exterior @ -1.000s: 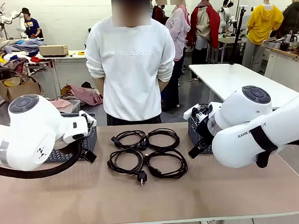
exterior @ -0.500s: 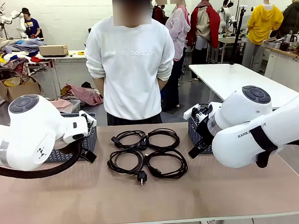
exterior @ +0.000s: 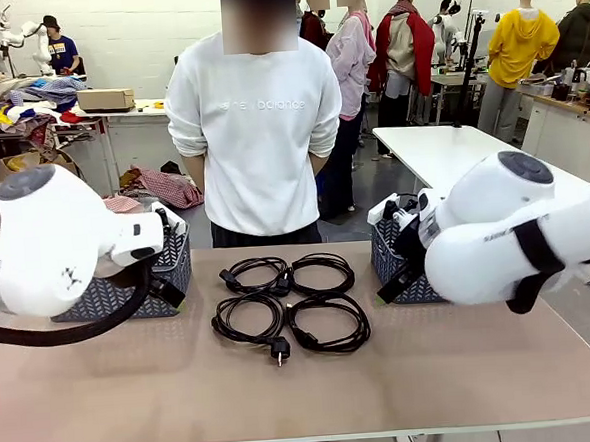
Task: Organize the cables according to human instructions.
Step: Pick up a bundle of cables and place it in the basket indicated by the human.
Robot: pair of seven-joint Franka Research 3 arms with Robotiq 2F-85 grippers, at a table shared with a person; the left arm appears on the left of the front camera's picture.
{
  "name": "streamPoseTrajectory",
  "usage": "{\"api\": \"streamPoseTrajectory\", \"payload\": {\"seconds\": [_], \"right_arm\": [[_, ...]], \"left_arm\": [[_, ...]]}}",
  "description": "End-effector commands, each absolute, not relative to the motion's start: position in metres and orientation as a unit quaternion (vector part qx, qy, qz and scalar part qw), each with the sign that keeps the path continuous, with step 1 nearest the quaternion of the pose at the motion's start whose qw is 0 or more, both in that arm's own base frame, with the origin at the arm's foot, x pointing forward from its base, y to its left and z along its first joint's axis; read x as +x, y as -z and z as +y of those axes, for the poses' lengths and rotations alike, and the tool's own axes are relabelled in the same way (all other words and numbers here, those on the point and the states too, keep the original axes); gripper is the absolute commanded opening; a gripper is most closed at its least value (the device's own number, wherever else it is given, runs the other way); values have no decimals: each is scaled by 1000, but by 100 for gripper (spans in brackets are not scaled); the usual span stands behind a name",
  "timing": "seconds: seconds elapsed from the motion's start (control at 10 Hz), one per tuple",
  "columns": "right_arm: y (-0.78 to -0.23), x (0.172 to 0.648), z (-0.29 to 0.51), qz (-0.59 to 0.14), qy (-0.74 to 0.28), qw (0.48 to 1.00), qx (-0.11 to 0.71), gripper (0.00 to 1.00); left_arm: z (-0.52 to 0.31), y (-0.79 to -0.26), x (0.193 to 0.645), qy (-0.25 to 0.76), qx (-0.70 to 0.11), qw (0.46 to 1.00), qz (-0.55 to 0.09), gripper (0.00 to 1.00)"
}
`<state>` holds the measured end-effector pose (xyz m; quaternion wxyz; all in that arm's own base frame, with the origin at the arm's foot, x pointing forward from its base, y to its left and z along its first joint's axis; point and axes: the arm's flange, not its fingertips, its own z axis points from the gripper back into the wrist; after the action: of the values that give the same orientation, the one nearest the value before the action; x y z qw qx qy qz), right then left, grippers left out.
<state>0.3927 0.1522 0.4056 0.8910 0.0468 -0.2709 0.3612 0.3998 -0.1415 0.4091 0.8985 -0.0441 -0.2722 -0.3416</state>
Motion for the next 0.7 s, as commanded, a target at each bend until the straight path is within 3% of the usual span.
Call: {"api": "streamPoseTrajectory", "payload": {"seconds": [0.0,0.6], "right_arm": [[-433,396,117,-265,-404,872,82,100],[-477,389,60,-312,-410,842,161,100]], "left_arm": [[-103,-429,405,381,-96,881,-262,100],[-50,-489,412,428,-167,849,-263,100]]}}
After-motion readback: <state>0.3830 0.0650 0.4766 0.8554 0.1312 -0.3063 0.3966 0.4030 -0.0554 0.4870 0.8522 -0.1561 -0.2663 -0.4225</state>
